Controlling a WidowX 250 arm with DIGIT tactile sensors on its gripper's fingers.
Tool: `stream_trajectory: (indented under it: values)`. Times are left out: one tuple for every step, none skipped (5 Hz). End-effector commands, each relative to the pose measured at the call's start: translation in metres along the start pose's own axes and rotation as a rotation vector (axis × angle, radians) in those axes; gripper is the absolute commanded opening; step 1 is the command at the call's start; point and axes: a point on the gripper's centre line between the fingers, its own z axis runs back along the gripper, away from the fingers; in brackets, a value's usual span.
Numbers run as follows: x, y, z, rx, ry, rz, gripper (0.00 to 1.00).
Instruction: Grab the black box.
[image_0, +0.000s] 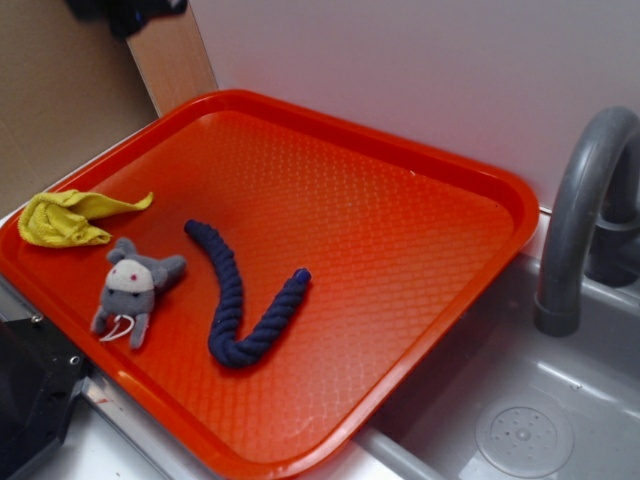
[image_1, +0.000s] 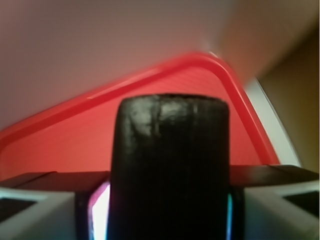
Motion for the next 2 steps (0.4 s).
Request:
stream_trajectory:
  values:
    - [-0.01, -0.025, 0.049, -0.085, -0.094, -0.513, 0.0]
    - [-0.022, -0.028, 0.044, -0.074, -0.06, -0.503, 0.0]
